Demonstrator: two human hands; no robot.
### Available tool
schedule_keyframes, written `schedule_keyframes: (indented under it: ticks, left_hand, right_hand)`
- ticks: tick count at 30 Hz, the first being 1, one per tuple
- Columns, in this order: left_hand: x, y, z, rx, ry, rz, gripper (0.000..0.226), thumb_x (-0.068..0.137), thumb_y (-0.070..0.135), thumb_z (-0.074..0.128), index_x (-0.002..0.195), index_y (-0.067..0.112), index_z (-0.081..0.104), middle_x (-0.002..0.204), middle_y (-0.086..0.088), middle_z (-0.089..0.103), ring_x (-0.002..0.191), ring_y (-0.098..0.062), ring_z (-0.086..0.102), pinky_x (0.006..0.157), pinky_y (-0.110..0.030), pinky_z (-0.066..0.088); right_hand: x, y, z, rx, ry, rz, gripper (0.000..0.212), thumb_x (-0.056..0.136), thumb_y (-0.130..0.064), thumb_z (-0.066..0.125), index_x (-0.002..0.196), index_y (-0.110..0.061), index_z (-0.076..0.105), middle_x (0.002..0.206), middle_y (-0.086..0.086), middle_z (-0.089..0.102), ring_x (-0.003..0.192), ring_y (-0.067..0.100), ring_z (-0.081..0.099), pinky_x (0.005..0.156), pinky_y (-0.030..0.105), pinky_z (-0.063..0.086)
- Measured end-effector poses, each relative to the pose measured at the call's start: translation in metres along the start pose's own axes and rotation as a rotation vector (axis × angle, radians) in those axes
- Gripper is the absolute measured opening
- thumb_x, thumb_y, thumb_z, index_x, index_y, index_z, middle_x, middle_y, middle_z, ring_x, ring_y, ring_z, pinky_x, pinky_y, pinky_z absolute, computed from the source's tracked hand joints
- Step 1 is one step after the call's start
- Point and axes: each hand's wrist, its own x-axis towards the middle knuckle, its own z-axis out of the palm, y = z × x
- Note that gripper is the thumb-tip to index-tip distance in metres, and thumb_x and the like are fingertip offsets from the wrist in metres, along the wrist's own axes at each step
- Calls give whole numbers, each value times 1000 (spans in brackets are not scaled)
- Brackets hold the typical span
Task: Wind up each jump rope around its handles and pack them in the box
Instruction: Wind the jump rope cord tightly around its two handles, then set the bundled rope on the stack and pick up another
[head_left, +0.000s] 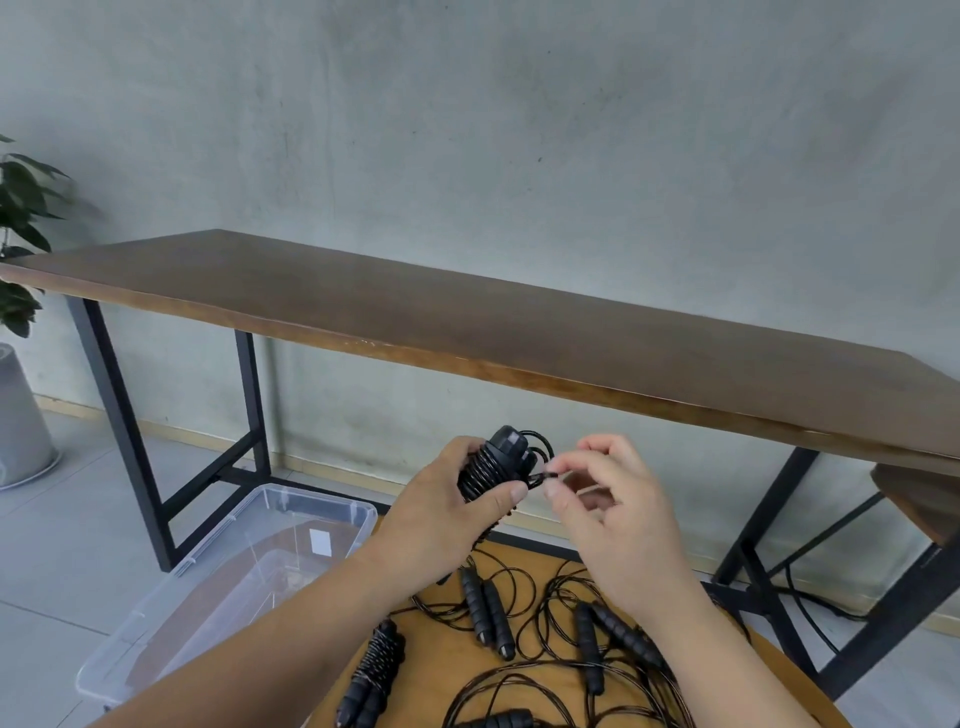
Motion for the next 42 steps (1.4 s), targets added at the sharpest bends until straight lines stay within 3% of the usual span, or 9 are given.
schedule_keyframes:
  ticks: [6,9,14,18,23,27,30,36,42]
  left_hand:
    - [-6,3,3,143,132,63,49,88,54,61,129,40,38,100,20,60,89,0,59,73,-18,49]
    - [-8,7,7,236,145,90,49,89,45,63,128,43,35,99,20,59,86,0,58,71,-16,47]
    - [-4,2,9,207,-77,87,62,80,36,68,133,39,37,120,14,53,113,-11,48,99,-35,44]
    - [6,-12,-6,-69,-180,-85,56,87,25,70,138,34,47,126,10,59,116,-10,55,100,-29,47]
    - [11,-50,-13,-400,-134,-262,37,94,4,57,122,28,61,126,8,62,119,-9,57,105,-30,44]
    - [7,-87,-3,-373,-136,-357,42,94,-3,50,132,15,56,131,2,60,124,-12,54,103,-27,43]
    - [2,-119,12,-348,-157,-419,44,95,-4,49,134,16,55,134,3,58,126,-14,52,109,-32,41]
    - [0,-192,50,-357,-192,-632,49,92,-10,46,125,24,57,114,10,63,100,1,59,81,-16,47]
    - [-6,-242,82,-341,-217,-833,53,94,-7,41,129,31,55,109,11,57,82,-3,60,59,-9,50]
  right_hand:
    - [-11,-8,17,333,-127,276,51,84,-57,57,130,-53,38,115,-21,59,98,0,66,80,21,57]
    - [-12,-15,27,602,-149,421,31,92,-40,59,123,-43,54,108,-11,72,99,3,69,80,24,58]
    - [-6,-7,43,642,-136,554,38,85,-51,66,119,-35,59,115,-11,70,107,4,64,97,33,53]
    - [-3,5,60,729,-114,656,40,88,-41,68,122,-21,60,113,0,72,104,14,69,97,40,54]
    - [-3,21,86,844,-48,825,32,94,-31,64,110,-3,66,105,11,74,97,17,71,85,31,57]
    - [-10,47,116,740,-101,955,27,95,-36,63,106,-13,71,103,9,75,101,27,68,95,48,54]
    - [-20,66,139,652,-170,1007,20,97,-38,59,101,-21,69,98,4,75,94,25,68,88,39,56]
    - [-53,118,198,510,-194,1128,21,95,-32,61,112,-20,67,106,2,71,100,23,66,95,46,54]
    - [-86,175,253,424,-280,1236,23,93,-34,62,112,-22,67,108,1,70,101,22,65,93,49,54]
